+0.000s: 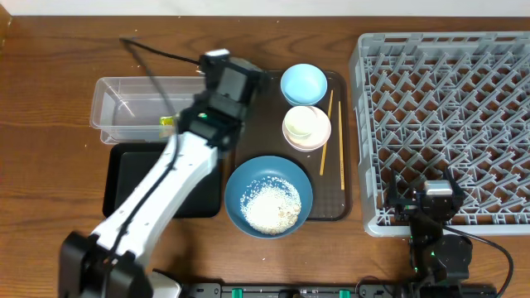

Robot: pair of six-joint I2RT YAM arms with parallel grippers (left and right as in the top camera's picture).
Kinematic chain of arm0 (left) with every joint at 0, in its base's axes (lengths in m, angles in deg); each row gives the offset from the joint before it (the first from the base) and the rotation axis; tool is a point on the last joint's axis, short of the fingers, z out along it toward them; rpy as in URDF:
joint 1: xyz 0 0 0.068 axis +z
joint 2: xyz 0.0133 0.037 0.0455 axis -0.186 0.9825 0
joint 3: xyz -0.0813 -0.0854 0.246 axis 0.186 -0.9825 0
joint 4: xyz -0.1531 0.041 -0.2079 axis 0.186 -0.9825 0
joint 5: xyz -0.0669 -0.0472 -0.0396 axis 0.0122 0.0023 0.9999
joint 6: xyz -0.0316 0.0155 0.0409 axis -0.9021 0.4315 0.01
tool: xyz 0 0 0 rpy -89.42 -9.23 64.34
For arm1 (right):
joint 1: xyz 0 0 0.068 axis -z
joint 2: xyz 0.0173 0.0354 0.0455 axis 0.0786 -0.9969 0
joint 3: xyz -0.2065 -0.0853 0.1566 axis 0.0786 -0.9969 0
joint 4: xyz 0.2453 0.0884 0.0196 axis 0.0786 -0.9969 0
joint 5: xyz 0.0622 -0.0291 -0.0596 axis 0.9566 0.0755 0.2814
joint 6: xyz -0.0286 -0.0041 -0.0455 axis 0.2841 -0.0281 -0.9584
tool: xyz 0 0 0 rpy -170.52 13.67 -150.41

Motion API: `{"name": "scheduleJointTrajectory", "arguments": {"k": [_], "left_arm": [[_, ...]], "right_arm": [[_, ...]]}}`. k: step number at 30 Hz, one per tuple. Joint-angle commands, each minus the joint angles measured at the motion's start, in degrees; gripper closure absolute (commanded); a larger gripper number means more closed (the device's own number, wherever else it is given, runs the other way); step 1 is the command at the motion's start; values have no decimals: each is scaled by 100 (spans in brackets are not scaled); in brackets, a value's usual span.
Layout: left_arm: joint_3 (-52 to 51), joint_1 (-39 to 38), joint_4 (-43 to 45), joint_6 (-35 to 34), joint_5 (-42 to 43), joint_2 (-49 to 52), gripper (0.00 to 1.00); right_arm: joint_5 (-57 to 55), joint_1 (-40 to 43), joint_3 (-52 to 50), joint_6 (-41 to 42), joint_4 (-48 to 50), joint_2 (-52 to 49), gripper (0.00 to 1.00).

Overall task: Sort waste into correct bins and load items into the dishwasher rack
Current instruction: 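Carry the white tissue to the clear bin and release it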

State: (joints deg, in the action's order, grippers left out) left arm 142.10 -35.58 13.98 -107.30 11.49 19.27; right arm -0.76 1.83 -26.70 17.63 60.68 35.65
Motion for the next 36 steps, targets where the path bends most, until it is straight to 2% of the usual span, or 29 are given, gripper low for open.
{"name": "scheduleJointTrajectory", "arguments": {"k": [1, 13, 18, 27, 32, 34, 36], "left_arm": [[15, 341, -142, 55, -184, -195, 94], [-28, 1427, -667, -437, -107, 79, 94], [-28, 1493, -671, -444, 175, 380, 94], [-28, 1493, -575, -442, 184, 911, 92], [-26, 1493, -573, -442, 186, 850, 72], [-26, 1493, -575, -442, 188, 807, 57], [-26, 1493, -575, -439, 293, 748, 54]], "right_arm": [[-42, 39, -7, -20, -20, 2, 1], [-42, 39, -7, -20, -20, 2, 1], [-42, 39, -7, -20, -20, 2, 1], [-39, 42, -7, -20, -20, 2, 1], [-39, 42, -7, -20, -20, 2, 1], [-39, 39, -7, -20, -20, 2, 1], [-42, 39, -7, -20, -20, 2, 1]]}}
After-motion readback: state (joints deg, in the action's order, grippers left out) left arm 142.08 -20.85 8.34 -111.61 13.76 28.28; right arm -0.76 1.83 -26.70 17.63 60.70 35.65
